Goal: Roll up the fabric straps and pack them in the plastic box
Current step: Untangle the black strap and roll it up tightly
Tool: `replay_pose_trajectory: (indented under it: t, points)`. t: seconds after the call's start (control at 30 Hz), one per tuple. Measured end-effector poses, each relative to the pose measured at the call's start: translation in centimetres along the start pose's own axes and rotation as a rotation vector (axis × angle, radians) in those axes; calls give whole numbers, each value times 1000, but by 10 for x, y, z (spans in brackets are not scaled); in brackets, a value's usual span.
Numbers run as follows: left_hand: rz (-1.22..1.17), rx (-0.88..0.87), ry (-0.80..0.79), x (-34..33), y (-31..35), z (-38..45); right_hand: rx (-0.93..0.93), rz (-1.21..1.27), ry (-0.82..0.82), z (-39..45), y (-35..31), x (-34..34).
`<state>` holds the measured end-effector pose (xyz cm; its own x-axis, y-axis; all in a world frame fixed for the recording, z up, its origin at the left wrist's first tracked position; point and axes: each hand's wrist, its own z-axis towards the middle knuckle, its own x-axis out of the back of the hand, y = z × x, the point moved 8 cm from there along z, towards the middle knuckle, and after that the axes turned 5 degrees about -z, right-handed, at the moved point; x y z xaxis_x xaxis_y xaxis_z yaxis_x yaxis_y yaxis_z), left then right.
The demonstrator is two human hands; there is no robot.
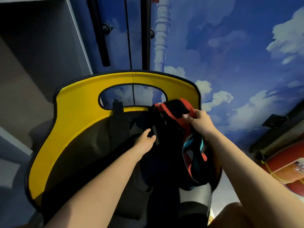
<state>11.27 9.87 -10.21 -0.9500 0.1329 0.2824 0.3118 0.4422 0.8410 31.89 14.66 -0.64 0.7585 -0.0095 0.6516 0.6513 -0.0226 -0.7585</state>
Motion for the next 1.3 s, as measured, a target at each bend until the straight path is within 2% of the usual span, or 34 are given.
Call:
replay_pose_trajectory:
  t: [0.23,0.37,0.43,0.5,0.6,0.67,0.8,0.93,1.03,1.17,1.3]
  points:
    - [-29,-327,187,-6,56,-24,82,-88,130,-12,-20,-13]
    - [-6,-425,273,7,79,-31,177,-186,108,-19,-33,-39]
    - [5,-387,280,17,81,-23,235,-262,48,-23,-36,-55]
    - [3,-316,215,19,72,-14,276,-288,-60,-31,-36,-71]
    - [-68,-195,142,15,56,-12,298,-153,-185,-41,-36,-78]
    - [-143,-110,128,14,45,-12,301,-74,-172,-42,-34,-75]
    - [-109,-75,119,11,37,-11,233,-46,-44,-36,-22,-57]
    - [0,-100,104,8,31,-8,181,-216,-64,-30,0,-55]
    - [138,-145,94,8,24,-8,64,-258,-28,-24,20,-52]
    - [414,-159,116,13,16,-9,-173,-233,-123,-23,47,-54]
    - [695,-134,132,19,11,-10,-255,-309,-187,-21,54,-59]
